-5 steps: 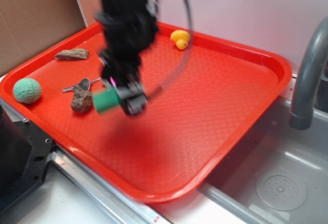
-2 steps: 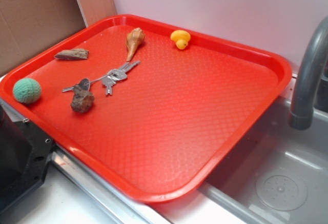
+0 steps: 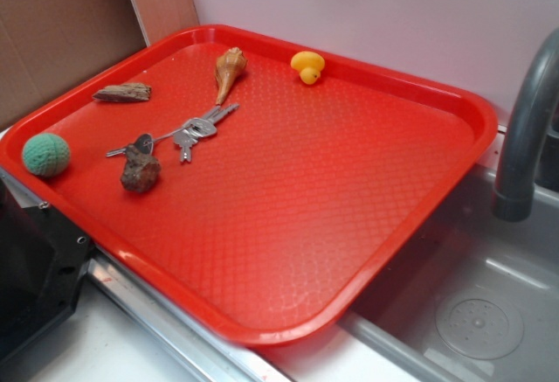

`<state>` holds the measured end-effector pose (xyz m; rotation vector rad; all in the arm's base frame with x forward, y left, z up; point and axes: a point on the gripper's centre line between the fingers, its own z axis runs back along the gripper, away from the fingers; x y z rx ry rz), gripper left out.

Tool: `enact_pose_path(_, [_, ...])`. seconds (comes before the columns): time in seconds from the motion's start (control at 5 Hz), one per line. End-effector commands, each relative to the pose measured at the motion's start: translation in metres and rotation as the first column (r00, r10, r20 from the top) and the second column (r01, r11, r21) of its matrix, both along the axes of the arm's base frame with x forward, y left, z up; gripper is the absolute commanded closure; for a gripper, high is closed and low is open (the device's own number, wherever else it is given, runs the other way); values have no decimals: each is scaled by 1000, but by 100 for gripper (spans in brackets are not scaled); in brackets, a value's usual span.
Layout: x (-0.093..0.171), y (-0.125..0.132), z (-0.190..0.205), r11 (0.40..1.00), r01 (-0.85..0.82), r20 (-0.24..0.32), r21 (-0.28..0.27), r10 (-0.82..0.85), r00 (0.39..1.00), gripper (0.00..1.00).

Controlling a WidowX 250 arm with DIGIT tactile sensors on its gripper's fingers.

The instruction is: Grab the green block.

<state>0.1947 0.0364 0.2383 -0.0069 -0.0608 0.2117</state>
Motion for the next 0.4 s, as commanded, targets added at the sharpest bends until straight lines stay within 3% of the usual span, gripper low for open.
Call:
enact_pose_path(0.0, [-1,-24,-27,997,64,-27,45,-62,998,100])
enact_pose_path(0.2, [0,-31,-40,994,92,-63,63,-88,994,100])
